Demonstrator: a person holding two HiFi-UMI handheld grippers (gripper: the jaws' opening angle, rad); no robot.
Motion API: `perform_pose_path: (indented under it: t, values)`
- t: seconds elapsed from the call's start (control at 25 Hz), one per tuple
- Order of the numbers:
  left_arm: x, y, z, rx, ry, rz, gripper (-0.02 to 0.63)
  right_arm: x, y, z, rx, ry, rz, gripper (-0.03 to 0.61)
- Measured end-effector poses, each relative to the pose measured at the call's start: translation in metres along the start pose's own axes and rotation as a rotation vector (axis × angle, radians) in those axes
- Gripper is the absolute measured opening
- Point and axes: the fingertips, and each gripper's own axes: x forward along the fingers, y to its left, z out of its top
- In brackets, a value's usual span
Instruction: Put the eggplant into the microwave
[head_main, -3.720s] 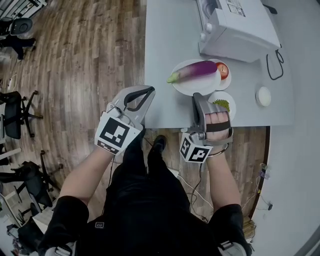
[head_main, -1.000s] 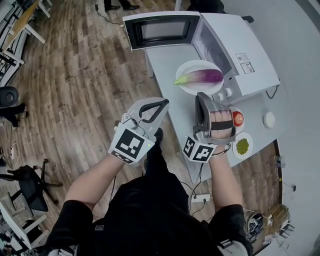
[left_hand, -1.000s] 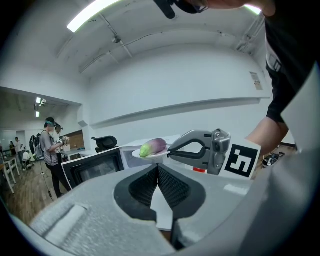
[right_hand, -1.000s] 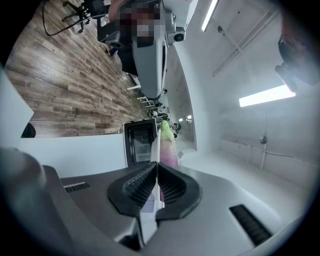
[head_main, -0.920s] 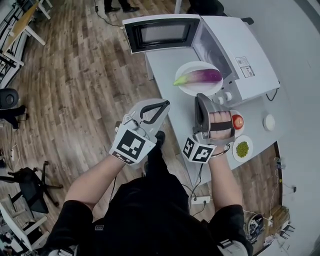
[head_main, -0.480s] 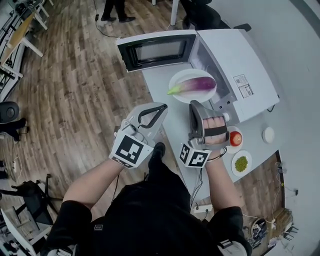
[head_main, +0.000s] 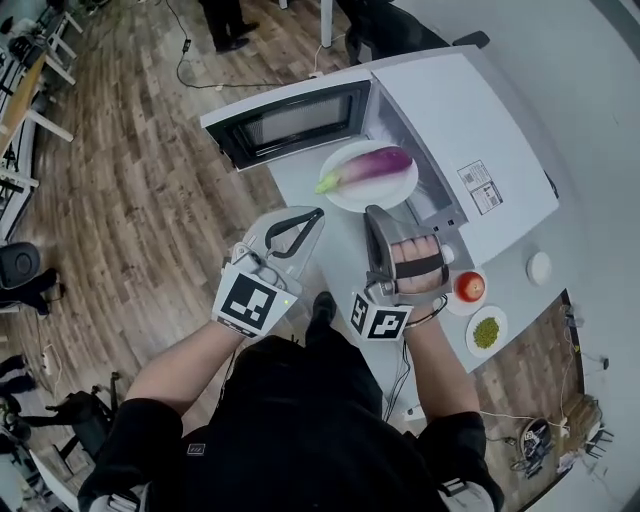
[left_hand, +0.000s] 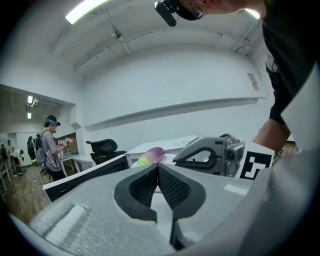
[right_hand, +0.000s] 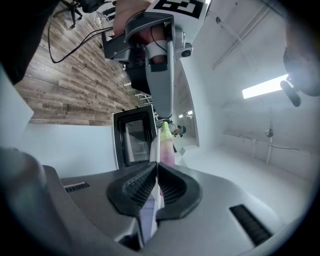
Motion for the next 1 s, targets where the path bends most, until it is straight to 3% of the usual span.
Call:
perform_pose_path:
  t: [0.36, 0.8, 1.0]
  values:
    - [0.016, 0.028, 0.003, 0.049, -0.025, -0.110, 0.009, 0.028, -0.003, -0.002, -0.002, 0.099, -0.033, 0.024]
    - [0.005, 0.069, -0.011, 0.107, -0.072, -0.342, 0.009, 0.057, 0.015, 0.015, 0.008, 0.392, -0.059, 0.025]
    - [0.000, 0.074, -0.025, 0.111, -0.101, -0.417, 0.009, 0.067, 0.022, 0.031, 0.000, 0.456, -0.082, 0.025]
